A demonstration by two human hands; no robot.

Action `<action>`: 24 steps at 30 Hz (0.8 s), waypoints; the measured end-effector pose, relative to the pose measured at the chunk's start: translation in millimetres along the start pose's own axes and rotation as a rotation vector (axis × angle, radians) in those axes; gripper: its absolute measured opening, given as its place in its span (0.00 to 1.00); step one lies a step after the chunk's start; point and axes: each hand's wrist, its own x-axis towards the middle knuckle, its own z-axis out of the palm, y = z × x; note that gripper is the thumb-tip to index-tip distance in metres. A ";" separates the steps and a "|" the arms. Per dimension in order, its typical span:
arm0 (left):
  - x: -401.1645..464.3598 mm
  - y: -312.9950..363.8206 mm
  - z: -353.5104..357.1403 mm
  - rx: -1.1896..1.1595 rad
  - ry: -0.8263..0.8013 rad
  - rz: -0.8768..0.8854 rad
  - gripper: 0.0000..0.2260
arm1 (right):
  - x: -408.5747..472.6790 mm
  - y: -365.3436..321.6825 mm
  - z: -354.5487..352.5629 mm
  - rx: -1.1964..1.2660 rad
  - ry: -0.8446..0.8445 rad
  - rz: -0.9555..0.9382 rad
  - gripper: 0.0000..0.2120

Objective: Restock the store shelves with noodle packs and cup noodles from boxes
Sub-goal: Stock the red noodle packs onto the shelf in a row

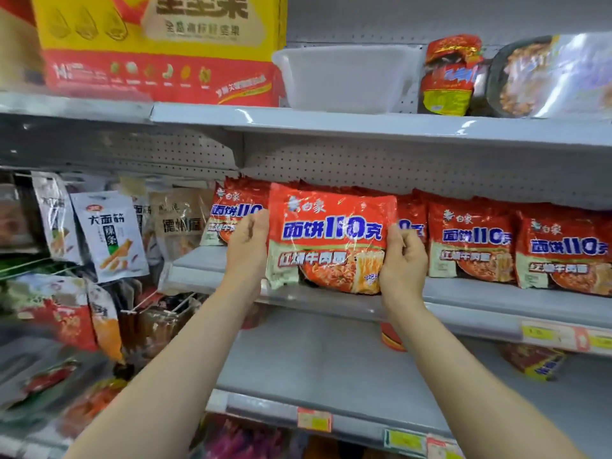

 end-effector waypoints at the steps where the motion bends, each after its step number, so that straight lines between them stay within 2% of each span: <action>1: 6.2 -3.5 -10.8 -0.082 -0.072 -0.073 0.17 | 0.4 -0.2 12.7 0.010 0.041 0.003 0.17; 3: 13.3 -13.0 -34.0 -0.160 -0.199 -0.157 0.15 | 0.0 -0.5 40.6 0.025 0.088 0.017 0.18; 5: 21.8 -23.6 -55.9 -0.237 -0.245 -0.196 0.10 | -4.3 0.1 67.7 0.028 0.091 -0.004 0.18; 9: 48.7 -34.3 -89.1 -0.285 -0.138 -0.230 0.08 | -15.4 2.5 110.7 -0.017 0.066 -0.056 0.16; 12: 72.9 -35.8 -110.5 -0.241 -0.130 -0.237 0.22 | -17.2 3.3 138.1 -0.073 0.050 -0.086 0.15; 16: 97.4 -40.3 -135.6 -0.223 -0.160 -0.243 0.27 | -18.2 6.0 167.5 -0.116 -0.028 -0.054 0.11; 21: 123.4 -47.7 -160.2 -0.243 -0.089 -0.290 0.09 | -20.4 5.7 190.5 -0.226 -0.157 -0.072 0.07; 24: 142.8 -53.3 -173.4 -0.221 -0.098 -0.322 0.09 | -16.7 6.3 199.8 -0.316 -0.192 -0.058 0.05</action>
